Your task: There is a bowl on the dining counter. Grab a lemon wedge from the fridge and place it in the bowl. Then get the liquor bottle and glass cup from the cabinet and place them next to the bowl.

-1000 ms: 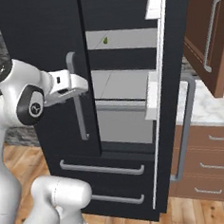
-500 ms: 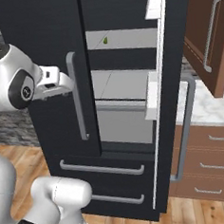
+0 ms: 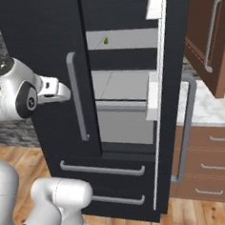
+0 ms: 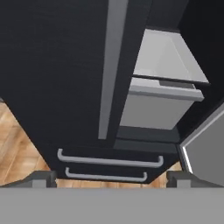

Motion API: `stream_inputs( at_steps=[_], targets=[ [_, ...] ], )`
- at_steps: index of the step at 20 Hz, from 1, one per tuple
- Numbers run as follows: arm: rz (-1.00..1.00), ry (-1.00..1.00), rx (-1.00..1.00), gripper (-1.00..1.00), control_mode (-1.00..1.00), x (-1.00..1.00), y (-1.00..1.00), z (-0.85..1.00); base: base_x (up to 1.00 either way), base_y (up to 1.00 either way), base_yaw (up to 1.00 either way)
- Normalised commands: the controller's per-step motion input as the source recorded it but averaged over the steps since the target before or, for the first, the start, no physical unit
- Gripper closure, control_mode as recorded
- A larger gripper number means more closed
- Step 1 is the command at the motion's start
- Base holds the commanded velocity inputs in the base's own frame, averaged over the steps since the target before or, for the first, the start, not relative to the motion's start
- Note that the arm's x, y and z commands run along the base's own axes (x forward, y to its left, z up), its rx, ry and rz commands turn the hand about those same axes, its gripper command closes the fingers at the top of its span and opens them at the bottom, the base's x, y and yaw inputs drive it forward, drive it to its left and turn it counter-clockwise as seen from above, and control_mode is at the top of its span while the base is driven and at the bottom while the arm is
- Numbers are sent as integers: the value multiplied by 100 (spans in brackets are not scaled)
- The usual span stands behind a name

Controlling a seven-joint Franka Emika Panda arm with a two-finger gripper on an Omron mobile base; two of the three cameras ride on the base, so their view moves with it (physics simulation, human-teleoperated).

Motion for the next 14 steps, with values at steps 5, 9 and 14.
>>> stream_inputs(
  at_steps=[5, 9, 14],
  targets=[
    [0, 0, 2, -100, -100, 34, 1, 0, 0, 0, 0],
    [0, 0, 0, -100, -100, 33, 0, -4, 0, 0, 0],
    [0, -2, 0, -100, -100, 31, 0, -17, 0, 0, 0]
  ],
)
